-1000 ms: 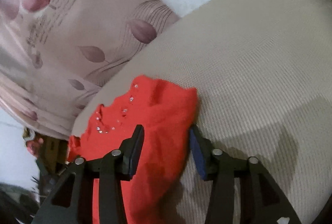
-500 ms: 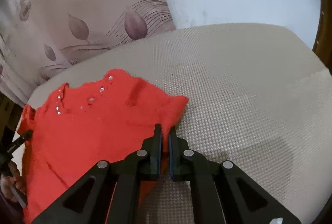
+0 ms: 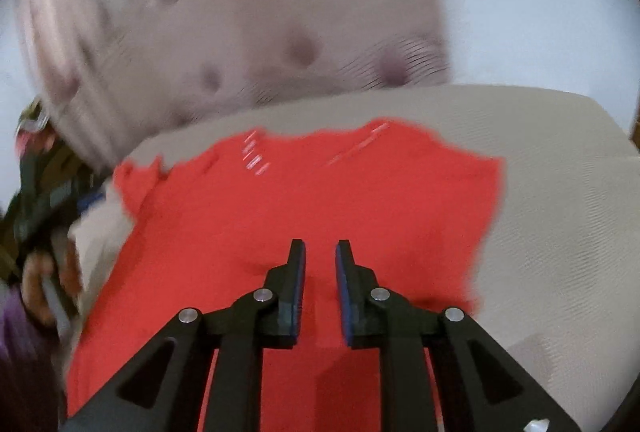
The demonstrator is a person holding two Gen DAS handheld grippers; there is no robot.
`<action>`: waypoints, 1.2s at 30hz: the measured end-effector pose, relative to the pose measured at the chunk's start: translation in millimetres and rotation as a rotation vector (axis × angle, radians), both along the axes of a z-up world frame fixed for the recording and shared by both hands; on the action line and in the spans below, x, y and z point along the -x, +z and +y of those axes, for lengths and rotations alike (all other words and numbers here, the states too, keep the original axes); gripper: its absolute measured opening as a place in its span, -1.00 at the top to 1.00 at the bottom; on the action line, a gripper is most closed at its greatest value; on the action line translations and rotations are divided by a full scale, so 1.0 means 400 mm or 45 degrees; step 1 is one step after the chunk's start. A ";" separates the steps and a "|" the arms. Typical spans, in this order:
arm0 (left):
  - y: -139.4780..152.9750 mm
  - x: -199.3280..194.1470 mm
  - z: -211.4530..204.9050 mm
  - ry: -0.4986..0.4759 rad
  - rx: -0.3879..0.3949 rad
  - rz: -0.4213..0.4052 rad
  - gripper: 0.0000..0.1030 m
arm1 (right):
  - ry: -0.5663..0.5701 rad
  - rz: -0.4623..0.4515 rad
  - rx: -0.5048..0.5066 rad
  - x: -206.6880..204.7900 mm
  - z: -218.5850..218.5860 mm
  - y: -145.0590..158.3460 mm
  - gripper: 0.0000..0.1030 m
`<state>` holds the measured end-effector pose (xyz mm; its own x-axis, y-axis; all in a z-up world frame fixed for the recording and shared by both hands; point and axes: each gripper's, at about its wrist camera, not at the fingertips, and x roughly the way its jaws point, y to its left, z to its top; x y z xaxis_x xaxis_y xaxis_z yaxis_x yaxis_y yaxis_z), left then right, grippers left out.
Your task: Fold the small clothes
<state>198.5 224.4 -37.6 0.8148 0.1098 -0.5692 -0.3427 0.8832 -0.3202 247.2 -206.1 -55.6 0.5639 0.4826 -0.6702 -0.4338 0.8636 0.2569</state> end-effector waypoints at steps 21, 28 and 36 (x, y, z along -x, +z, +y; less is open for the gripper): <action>-0.168 -0.161 0.568 0.153 0.612 0.108 -0.37 | 0.059 0.144 -0.045 -0.009 0.098 -0.094 0.43; -0.202 -0.181 0.606 0.260 0.631 0.099 0.94 | 0.061 0.147 -0.054 -0.013 0.096 -0.093 0.39; 0.079 -0.137 0.346 -0.097 0.410 -0.235 0.94 | 0.033 0.178 -0.163 -0.024 0.064 -0.098 0.38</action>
